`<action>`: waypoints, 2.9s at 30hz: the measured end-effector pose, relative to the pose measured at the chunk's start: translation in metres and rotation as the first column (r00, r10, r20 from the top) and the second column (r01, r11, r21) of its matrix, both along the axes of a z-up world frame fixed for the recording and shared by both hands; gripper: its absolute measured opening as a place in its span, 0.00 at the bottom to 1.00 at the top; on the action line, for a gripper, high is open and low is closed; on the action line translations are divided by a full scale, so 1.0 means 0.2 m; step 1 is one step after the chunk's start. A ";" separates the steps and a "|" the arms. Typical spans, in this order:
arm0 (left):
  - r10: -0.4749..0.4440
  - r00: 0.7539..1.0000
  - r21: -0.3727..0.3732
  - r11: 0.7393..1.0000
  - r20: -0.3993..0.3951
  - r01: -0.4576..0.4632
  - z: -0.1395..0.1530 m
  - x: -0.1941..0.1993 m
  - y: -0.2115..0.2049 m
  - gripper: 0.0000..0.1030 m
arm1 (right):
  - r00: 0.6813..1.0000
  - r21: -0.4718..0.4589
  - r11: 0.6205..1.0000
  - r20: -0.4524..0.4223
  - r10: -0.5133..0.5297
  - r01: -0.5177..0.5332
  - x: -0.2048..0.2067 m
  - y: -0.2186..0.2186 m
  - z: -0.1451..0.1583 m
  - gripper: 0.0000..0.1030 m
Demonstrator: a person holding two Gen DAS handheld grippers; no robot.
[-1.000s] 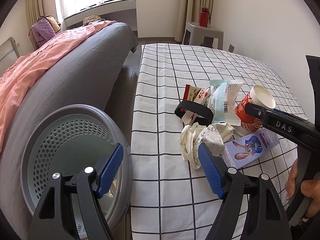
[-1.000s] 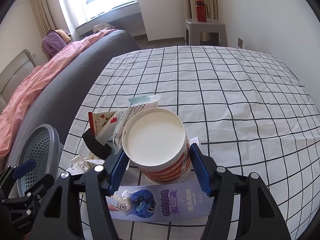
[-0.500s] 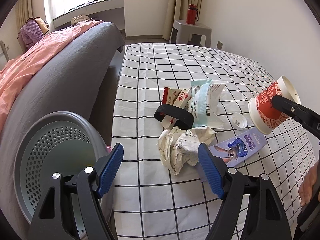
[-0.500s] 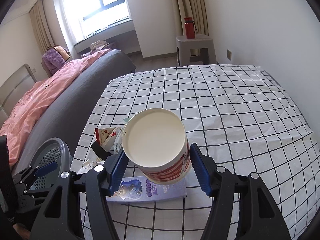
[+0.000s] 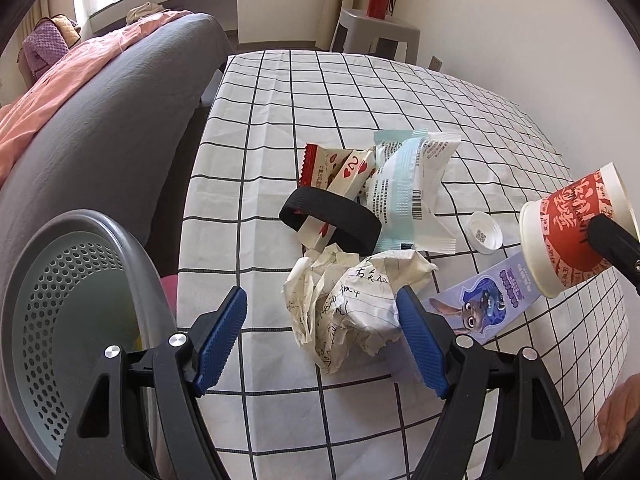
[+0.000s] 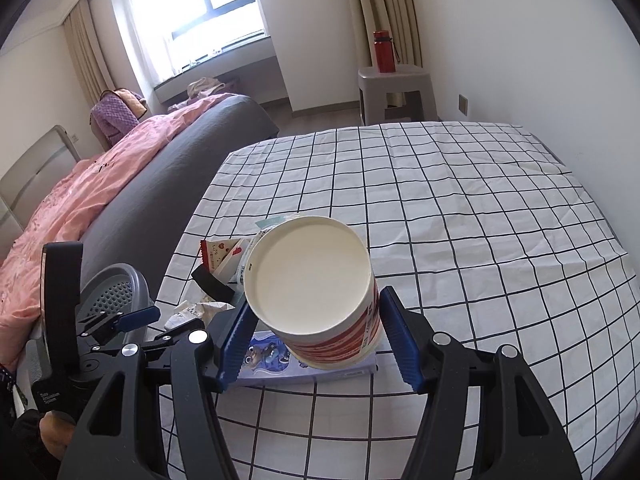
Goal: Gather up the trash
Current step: 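Grasp the red-white paper cup with the right gripper while the left gripper grasps the crumpled tissue, then carry the tissue and cup over the wastebasket and open both grippers, then move both grippers back toward the toothpaste box and wrappers on the bed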
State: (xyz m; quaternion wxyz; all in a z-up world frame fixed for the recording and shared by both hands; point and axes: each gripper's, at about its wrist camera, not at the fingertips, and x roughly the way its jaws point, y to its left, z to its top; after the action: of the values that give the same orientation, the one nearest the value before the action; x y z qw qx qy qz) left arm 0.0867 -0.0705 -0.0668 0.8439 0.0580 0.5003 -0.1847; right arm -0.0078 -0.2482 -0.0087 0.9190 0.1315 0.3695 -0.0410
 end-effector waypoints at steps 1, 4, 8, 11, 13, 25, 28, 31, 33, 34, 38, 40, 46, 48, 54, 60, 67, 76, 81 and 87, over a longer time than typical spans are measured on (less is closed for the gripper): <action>-0.001 1.000 0.001 1.000 -0.005 0.001 -0.01 0.00 0.00 0.72 | 1.000 0.001 1.000 0.000 0.000 0.000 0.00 0.00 0.00 0.58; -0.004 1.000 -0.012 1.000 -0.004 0.004 -0.01 0.02 -0.01 0.72 | 1.000 0.004 1.000 0.000 -0.001 0.001 -0.01 0.00 0.00 0.58; -0.022 1.000 -0.038 0.999 -0.021 0.021 -0.02 0.03 -0.01 0.53 | 1.000 0.004 1.000 0.001 0.001 -0.001 -0.02 0.00 0.00 0.58; -0.030 0.999 -0.053 0.998 -0.024 0.029 -0.02 0.02 0.00 0.39 | 1.000 0.004 1.000 0.004 0.002 -0.002 -0.02 0.01 0.01 0.58; -0.036 0.999 -0.064 0.997 -0.020 0.035 -0.01 0.01 0.01 0.36 | 1.000 0.003 1.000 0.004 0.003 -0.003 -0.03 0.01 0.01 0.58; 0.055 0.994 -0.082 0.996 0.095 -0.047 0.19 -0.09 0.25 0.35 | 0.999 -0.011 0.999 0.016 0.052 -0.052 -0.03 0.14 0.06 0.58; 0.101 0.986 -0.077 0.993 0.130 -0.092 0.24 -0.11 0.35 0.35 | 0.994 -0.014 0.995 0.021 0.103 -0.103 -0.01 0.24 0.07 0.58; 0.162 0.974 -0.061 0.986 0.157 -0.154 0.26 -0.13 0.48 0.35 | 0.984 -0.024 0.984 0.021 0.179 -0.178 0.04 0.37 0.09 0.58; 0.195 0.967 -0.049 0.981 0.164 -0.190 0.27 -0.14 0.57 0.35 | 0.973 -0.029 0.973 0.024 0.230 -0.229 0.07 0.46 0.09 0.58; 0.212 0.963 -0.042 0.977 0.166 -0.208 0.27 -0.14 0.61 0.35 | 0.966 -0.024 0.966 0.025 0.259 -0.259 0.09 0.51 0.09 0.58; 0.295 0.940 -0.007 0.955 0.174 -0.298 0.25 -0.15 0.78 0.35 | 0.930 -0.013 0.930 0.026 0.368 -0.367 0.18 0.71 0.09 0.58; 0.331 0.928 0.000 0.942 0.172 -0.336 0.22 -0.15 0.86 0.35 | 0.907 -0.009 0.908 0.023 0.420 -0.420 0.21 0.82 0.08 0.58; 0.425 0.891 0.021 0.901 0.159 -0.434 0.17 -0.15 1.08 0.35 | 0.835 0.019 0.835 -0.002 0.550 -0.550 0.30 1.09 0.02 0.58; 0.445 0.881 0.028 0.890 0.159 -0.455 0.16 -0.15 1.12 0.35 | 0.814 0.029 0.814 -0.009 0.580 -0.580 0.33 1.16 0.00 0.58; 0.471 0.866 0.044 0.874 0.165 -0.484 0.13 -0.12 1.20 0.36 | 0.783 0.035 0.784 -0.044 0.621 -0.620 0.37 1.28 -0.08 0.58; 0.482 0.864 0.053 0.868 0.145 -0.493 0.09 -0.11 1.22 0.36 | 0.776 0.035 0.779 -0.075 0.627 -0.626 0.41 1.32 -0.12 0.58; 0.476 0.865 0.052 0.871 0.155 -0.489 0.09 -0.12 1.21 0.45 | 0.785 0.013 0.788 -0.073 0.615 -0.616 0.41 1.32 -0.13 0.60; 0.481 0.860 0.057 0.866 0.171 -0.496 0.11 -0.13 1.20 0.61 | 0.800 -0.003 0.801 -0.053 0.598 -0.599 0.39 1.29 -0.11 0.68; 0.481 0.861 0.057 0.867 0.168 -0.495 0.11 -0.13 1.20 0.62 | 0.805 0.004 0.806 -0.055 0.591 -0.591 0.38 1.28 -0.12 0.69; 0.477 0.862 0.060 0.868 0.169 -0.493 0.11 -0.14 1.19 0.62 | 0.810 0.009 0.812 -0.055 0.584 -0.584 0.38 1.26 -0.13 0.69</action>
State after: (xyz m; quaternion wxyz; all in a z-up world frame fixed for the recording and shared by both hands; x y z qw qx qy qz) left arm 0.0588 0.1665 -0.0447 0.8941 -0.0136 0.4431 0.0640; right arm 0.0678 0.0042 -0.0347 0.8772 0.0068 0.4170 0.2379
